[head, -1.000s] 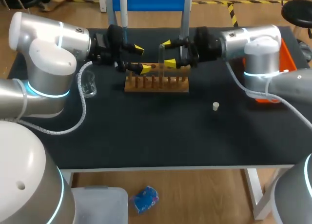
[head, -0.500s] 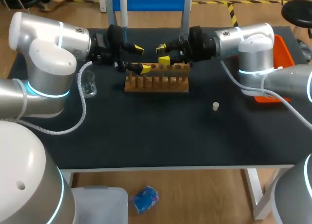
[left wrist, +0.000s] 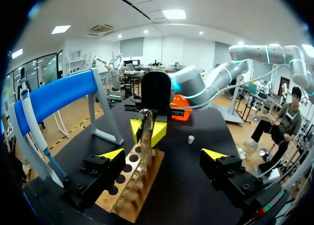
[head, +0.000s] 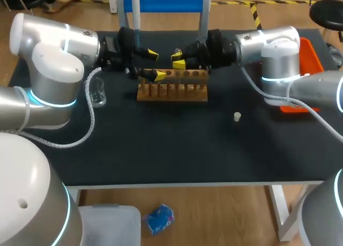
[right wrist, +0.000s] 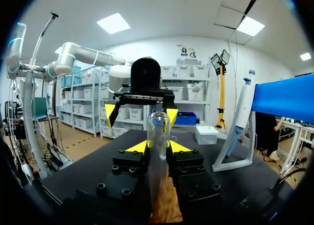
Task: Invert the test tube, pick up the pipette, mount the tip to pipette, aspirate from beaker and dispense into the tube, eject the tip, return the pipette, and cap with the stopper.
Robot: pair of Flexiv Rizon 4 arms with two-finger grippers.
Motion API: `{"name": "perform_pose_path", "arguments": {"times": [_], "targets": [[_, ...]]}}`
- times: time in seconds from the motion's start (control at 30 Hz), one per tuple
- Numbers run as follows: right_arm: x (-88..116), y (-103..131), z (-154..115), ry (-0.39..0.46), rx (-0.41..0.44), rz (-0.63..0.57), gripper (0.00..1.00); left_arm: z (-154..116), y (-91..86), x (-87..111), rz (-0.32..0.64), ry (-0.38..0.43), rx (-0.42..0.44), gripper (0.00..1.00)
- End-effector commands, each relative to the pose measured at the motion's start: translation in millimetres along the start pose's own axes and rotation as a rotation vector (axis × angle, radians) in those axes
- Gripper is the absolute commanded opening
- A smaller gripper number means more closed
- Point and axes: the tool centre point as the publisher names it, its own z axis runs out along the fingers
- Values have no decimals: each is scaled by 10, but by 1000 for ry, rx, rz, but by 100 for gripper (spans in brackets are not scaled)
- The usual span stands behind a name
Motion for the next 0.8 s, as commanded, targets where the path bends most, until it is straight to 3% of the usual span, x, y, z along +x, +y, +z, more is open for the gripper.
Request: {"name": "perform_pose_path", "arguments": {"times": [0.03, 0.8], "targets": [[-5, -13, 0, 5, -4, -1, 0, 10, 13, -3, 2, -1, 4, 100], [69, 177, -22, 9, 1, -24, 0, 10, 13, -3, 2, -1, 4, 100]]}}
